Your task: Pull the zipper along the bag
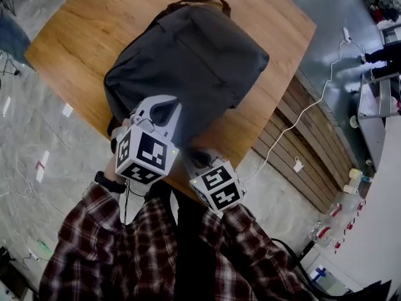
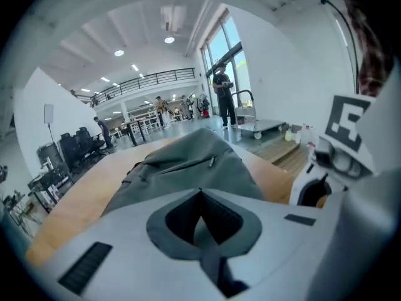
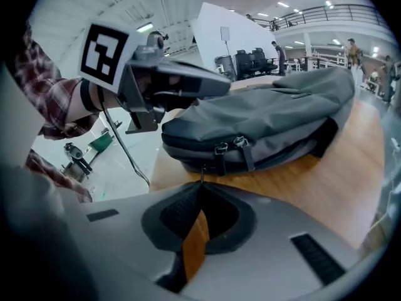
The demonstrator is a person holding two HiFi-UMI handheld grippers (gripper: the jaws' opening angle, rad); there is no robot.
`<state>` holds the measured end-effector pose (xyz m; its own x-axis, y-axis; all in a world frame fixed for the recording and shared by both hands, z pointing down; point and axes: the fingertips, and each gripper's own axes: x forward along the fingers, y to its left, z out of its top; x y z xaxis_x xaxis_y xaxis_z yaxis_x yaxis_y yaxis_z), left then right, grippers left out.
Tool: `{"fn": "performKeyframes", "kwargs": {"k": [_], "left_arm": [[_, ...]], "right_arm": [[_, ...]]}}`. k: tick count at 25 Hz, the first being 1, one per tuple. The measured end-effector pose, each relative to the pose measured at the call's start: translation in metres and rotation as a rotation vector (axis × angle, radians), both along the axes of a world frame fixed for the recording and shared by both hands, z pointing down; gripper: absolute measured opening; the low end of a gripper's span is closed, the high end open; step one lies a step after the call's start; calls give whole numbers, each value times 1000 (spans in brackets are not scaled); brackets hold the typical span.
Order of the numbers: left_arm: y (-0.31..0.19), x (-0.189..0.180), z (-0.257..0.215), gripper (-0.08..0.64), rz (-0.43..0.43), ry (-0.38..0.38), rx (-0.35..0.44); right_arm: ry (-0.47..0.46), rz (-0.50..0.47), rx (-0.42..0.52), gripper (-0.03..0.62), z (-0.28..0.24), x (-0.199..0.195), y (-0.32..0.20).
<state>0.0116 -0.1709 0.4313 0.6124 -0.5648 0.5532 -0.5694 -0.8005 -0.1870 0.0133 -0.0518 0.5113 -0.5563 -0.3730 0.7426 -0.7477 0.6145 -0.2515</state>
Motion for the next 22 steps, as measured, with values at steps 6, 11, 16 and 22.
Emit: {"fn": "performKeyframes", "kwargs": {"k": [6, 11, 16, 22], "left_arm": [[35, -22, 45, 9, 76, -71, 18], [43, -22, 63, 9, 128, -110, 88], [44, -21, 69, 9, 137, -112, 64], [44, -21, 67, 9, 137, -93, 68]], "right_arm": [[-5, -39, -10, 11, 12, -37, 8], [119, -131, 55, 11, 20, -31, 4], [190, -155, 88, 11, 24, -4, -5], [258, -111, 91, 11, 25, 45, -21]]}}
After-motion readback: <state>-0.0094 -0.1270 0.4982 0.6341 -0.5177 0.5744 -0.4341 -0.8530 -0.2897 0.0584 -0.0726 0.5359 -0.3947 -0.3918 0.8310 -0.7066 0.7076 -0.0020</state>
